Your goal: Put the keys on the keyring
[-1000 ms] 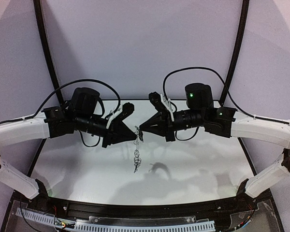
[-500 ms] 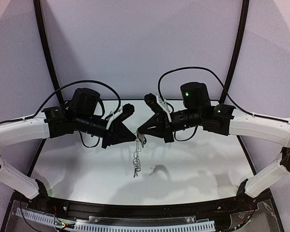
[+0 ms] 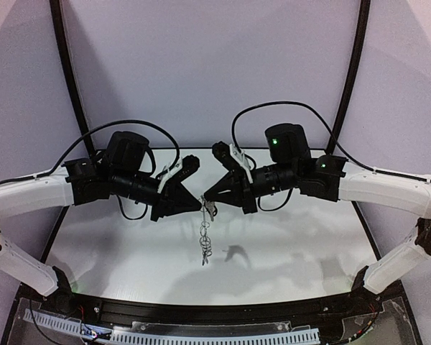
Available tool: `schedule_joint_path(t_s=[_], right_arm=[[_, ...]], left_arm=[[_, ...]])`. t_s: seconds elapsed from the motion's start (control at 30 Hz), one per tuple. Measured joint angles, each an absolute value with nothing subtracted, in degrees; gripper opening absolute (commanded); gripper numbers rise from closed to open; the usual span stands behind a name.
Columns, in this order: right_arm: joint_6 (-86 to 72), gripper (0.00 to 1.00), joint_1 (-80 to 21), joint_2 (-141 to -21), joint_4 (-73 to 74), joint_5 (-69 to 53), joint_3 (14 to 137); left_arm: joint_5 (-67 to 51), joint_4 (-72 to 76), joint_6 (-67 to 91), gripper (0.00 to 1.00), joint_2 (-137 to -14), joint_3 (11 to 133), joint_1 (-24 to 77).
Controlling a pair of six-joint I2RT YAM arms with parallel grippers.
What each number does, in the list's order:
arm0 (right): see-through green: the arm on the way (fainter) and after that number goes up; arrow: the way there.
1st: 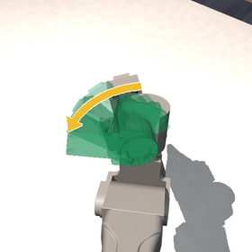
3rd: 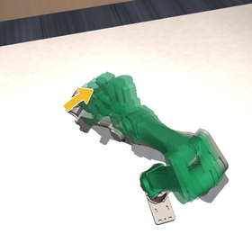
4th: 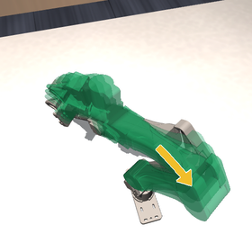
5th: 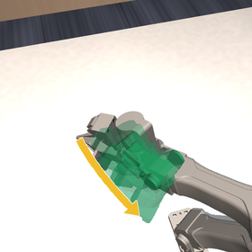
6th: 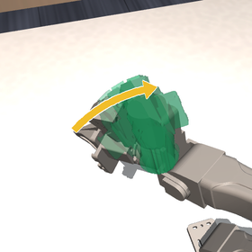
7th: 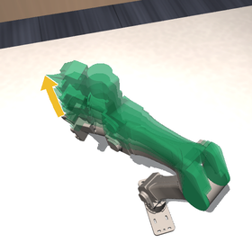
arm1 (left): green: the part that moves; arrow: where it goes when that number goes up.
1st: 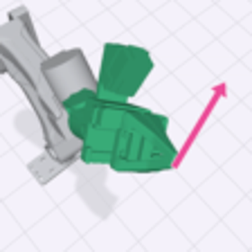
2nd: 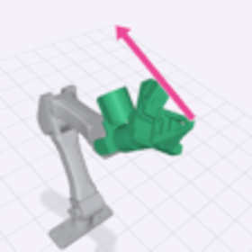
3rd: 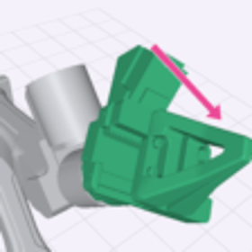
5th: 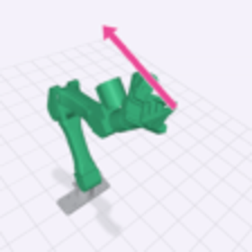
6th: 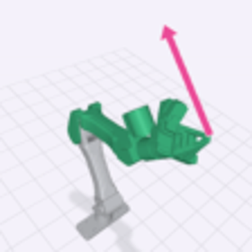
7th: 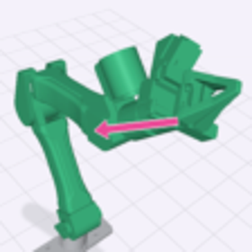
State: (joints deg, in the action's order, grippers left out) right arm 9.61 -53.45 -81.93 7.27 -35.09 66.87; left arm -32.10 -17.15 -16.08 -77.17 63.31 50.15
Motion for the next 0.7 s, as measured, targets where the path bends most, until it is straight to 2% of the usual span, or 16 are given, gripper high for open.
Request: schedule_joint_path(t_s=[0.7], right_arm=[[9.1, 0.0, -53.5, -80.7, 4.4, -33.2, 65.8]], left_arm=[[-32.1, -17.2, -16.1, 0.01, -77.2, 63.3, 50.2]])
